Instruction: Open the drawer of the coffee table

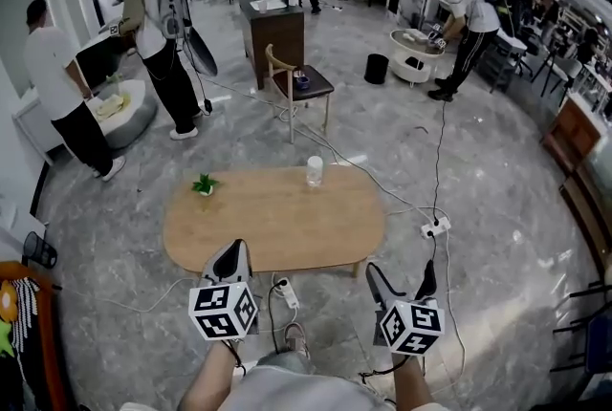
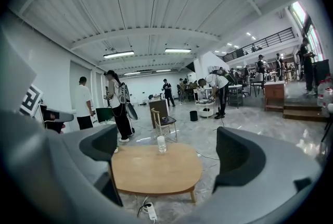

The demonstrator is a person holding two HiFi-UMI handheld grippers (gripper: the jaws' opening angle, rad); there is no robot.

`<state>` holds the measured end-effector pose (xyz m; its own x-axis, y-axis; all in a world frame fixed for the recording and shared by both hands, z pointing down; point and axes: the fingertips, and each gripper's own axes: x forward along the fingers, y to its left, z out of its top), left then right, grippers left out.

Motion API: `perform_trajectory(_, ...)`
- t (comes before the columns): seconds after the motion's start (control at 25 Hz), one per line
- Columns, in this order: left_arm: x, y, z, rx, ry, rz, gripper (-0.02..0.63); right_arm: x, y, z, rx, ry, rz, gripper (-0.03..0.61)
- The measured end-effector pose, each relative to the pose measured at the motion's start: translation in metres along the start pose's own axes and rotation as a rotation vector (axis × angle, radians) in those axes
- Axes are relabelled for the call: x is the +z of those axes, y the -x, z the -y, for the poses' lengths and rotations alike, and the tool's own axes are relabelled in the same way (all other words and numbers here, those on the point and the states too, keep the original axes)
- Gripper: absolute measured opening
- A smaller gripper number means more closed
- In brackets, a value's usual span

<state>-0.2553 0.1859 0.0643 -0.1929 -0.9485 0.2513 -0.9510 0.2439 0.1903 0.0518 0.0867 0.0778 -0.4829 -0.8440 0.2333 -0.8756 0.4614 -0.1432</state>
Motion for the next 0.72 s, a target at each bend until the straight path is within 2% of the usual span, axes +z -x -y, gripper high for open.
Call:
perform_trajectory(0.4,0.046,-0.122,-0.031,-0.033,-0.015,-0.003,-0.006,0.041,-0.120,-0.007,-0.025,-0.007,0.016,0.588)
perform_trajectory(0.72,0.048,-0.170,-0.040,-0.031,-0.007,-0.030,-0.006,0.043,-0.173,-0.010,-0.003,0.010,-0.029,0.588)
